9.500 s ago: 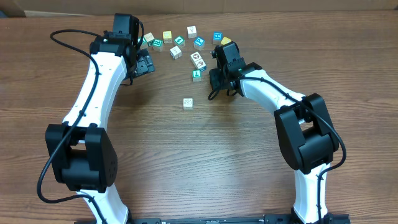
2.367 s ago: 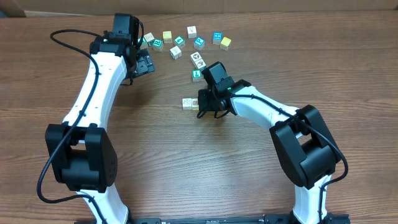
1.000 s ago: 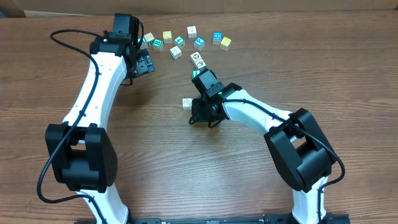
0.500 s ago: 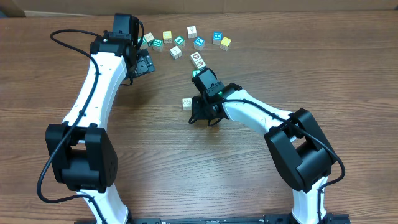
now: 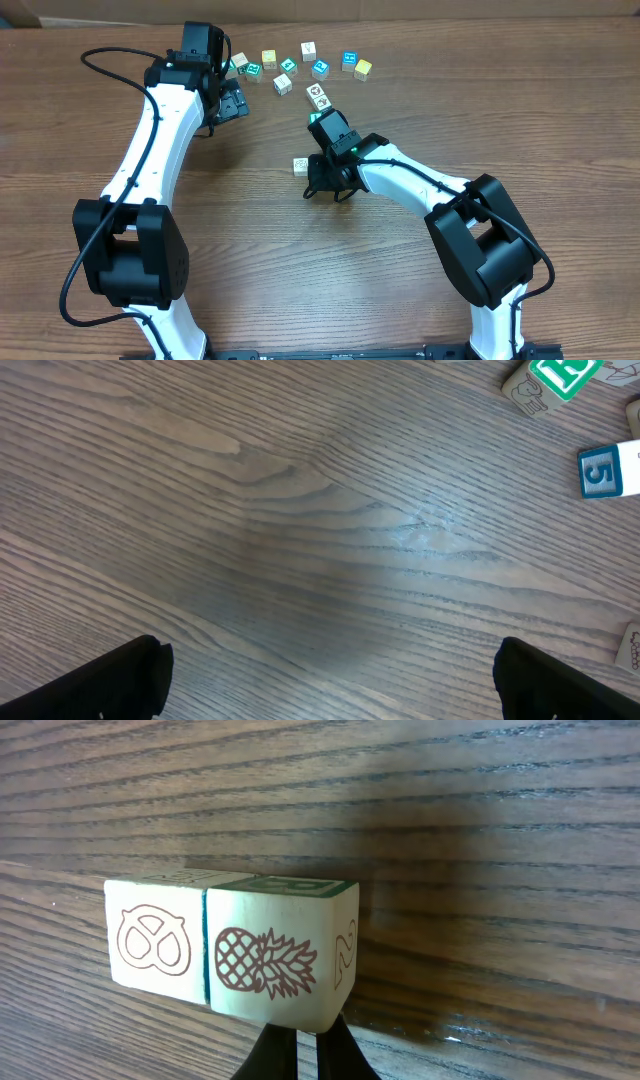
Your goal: Form a horizontal line
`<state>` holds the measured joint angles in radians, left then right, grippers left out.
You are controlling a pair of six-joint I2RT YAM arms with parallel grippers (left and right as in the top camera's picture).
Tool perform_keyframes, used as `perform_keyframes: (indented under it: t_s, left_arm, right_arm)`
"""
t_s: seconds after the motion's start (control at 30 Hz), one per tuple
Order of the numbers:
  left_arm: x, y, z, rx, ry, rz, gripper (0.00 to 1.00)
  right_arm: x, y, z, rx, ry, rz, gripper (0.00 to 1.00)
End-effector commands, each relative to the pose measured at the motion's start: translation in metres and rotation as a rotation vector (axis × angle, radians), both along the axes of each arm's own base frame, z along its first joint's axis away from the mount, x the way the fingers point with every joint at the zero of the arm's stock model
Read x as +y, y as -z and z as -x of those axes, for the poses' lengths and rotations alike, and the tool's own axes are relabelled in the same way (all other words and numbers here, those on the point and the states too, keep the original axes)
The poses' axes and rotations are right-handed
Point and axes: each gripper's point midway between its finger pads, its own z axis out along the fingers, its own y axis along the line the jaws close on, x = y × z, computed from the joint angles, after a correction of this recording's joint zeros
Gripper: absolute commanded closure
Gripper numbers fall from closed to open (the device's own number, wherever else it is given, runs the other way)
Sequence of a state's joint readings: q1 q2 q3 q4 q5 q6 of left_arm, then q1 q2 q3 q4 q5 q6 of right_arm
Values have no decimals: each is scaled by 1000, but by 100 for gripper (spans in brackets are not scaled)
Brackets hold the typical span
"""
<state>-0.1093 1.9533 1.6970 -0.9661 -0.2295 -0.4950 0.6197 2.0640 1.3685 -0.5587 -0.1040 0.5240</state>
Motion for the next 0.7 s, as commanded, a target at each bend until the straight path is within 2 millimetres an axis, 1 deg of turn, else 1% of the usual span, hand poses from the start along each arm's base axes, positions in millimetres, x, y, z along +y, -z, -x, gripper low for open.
perform_keyframes:
  t_s: [0.0,0.17,0.23,0.4,0.6,0.67]
  left_arm:
    - [1,-3,-5,-10,-1,-12,0]
    - [1,-3,-5,-10,-1,-12,0]
    - [1,-3,-5,-10,-1,-12,0]
    - [1,-3,-5,-10,-1,-12,0]
    - [1,-3,-5,-10,-1,-12,0]
    - [1,-3,-5,-10,-1,-12,0]
  right_arm:
    - [-2,7,3,12,4,13,96]
    - [-9,10,10,47,6,39,96]
    - [-15,8,9,53,18,48,96]
    - [-35,5,-5,26,97,85,96]
    - [-47,3,-22,-22,137,98,96]
    - [-46,2,-23,-29,138,92,96]
